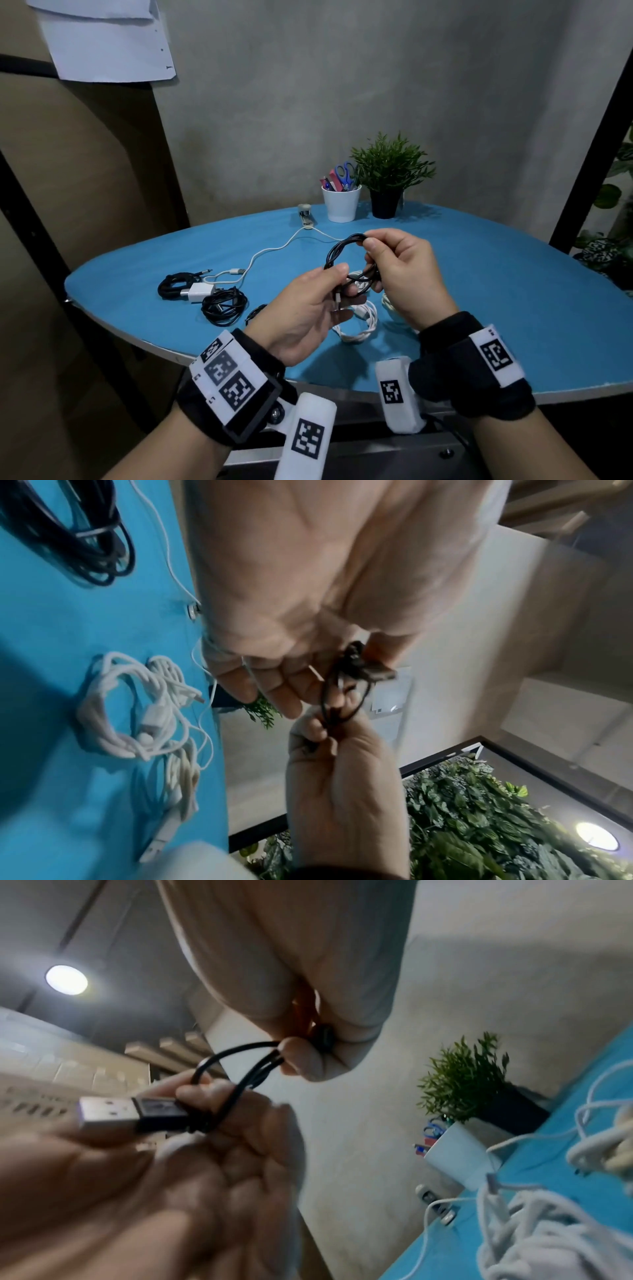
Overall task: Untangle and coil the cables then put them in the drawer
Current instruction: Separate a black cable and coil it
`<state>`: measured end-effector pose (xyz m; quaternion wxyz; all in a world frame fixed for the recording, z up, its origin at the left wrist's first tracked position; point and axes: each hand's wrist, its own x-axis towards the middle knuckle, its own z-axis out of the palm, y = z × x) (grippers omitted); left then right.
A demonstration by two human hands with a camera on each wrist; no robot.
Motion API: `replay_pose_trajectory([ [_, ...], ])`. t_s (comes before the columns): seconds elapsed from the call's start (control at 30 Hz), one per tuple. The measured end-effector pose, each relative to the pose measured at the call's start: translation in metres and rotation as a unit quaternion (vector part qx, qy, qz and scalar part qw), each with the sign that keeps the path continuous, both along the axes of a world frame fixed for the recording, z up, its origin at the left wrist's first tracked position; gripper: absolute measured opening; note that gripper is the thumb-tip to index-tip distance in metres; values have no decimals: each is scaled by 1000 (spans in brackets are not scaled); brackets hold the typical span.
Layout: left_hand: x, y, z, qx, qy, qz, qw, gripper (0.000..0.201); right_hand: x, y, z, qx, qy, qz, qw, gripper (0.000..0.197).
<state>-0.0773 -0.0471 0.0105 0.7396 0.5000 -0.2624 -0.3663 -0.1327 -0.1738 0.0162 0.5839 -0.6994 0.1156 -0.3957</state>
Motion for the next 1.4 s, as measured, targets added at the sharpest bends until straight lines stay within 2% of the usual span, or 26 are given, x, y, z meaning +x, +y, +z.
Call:
replay_pose_trajectory([
  [0.13,2,-4,0,19,-9,45,999,11,-4,0,2,29,-8,24,999,20],
  [0.3,4,-11,-1,51,-91,118,988,13,-5,2,5,65,-20,66,996,18],
  [0.53,11,-7,-5,54,-111,98,988,13,-11,-5,3,53,5,128,990,20],
  [0.63,13,-7,-2,71,-147,115,980,15,-15,-6,7,34,10,151,988,22],
  [0.83,17,-7,-2,97,-290,166,937,19,-12,-5,6,-14,29,62,998,13],
  [0.97,14,0,0,20,-324,161,932,31,-13,-8,5,2,32,37,999,14],
  [1.1,15,3,-2,-22,-356,181,917,26,-10,-10,4,12,34,13,999,24],
  [1.17,19,5,-1,2,-404,178,897,26,-12,-14,3,50,37,27,998,23],
  [1.27,29,9,2,60,-492,187,848,27,-16,-18,0,94,74,87,989,10],
  [1.33,34,12,3,97,-527,183,824,27,-16,-22,-4,60,117,71,989,13],
  [1.4,36,14,1,123,-542,167,815,28,-13,-26,-5,8,153,11,988,18],
])
